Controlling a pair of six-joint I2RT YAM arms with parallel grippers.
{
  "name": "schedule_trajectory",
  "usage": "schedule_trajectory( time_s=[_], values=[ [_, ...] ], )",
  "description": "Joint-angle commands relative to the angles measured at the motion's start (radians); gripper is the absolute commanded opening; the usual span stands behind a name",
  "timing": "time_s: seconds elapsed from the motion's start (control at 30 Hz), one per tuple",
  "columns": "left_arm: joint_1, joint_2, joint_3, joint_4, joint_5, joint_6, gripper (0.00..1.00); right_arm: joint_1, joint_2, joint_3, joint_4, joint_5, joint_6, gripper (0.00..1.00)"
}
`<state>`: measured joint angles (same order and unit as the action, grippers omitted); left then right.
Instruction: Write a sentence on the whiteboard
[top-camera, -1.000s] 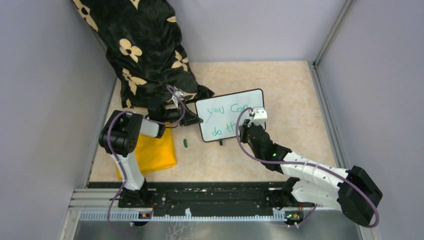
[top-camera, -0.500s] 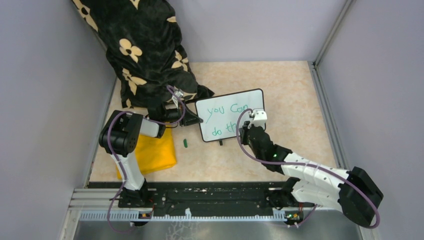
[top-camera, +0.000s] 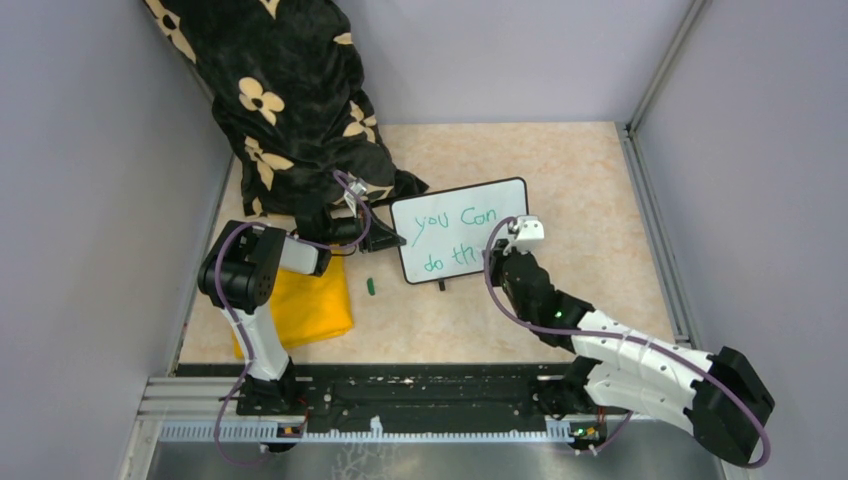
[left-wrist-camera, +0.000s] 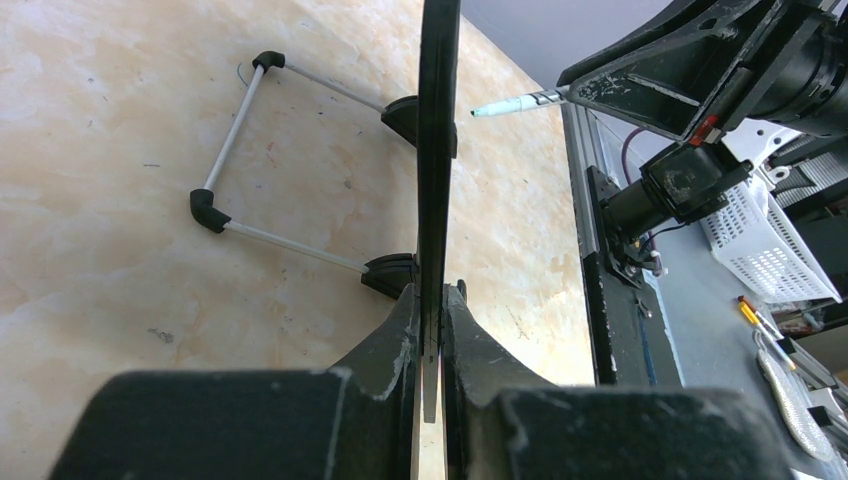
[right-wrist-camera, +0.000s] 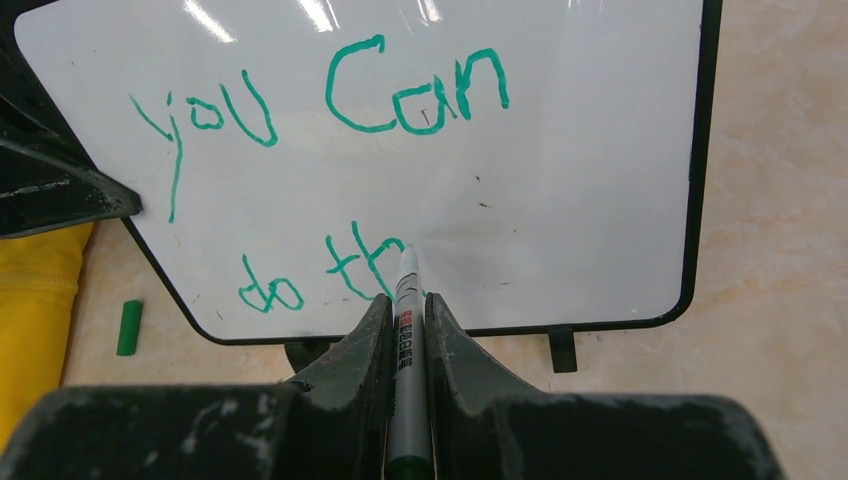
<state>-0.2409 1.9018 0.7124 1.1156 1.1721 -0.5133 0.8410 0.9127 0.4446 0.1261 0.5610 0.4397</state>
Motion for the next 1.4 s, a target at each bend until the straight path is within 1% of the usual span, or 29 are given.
schedule_trajectory(
  time_s=[0.0, 0.47, 0.83, 1.37],
  values=[
    [-0.031, 0.036, -0.012, -0.125, -0.024, 0.044, 0.00, -0.008, 0.000, 0.019, 0.047, 0.040, -0.007, 0.00],
    [-0.031, 0.039, -0.013, -0.127, -0.023, 0.045, 0.00, -0.014, 0.052, 0.025, 0.058, 0.025, -0.009, 0.00],
    [-0.031, 0.039, -0.012, -0.126, -0.024, 0.046, 0.00, -0.021, 0.076, 0.011, 0.071, 0.040, -0.004, 0.00],
    [-0.031, 0.039, -0.011, -0.130, -0.025, 0.045, 0.00, -0.020, 0.060, -0.018, 0.011, 0.011, 0.020, 0.00]
  ],
)
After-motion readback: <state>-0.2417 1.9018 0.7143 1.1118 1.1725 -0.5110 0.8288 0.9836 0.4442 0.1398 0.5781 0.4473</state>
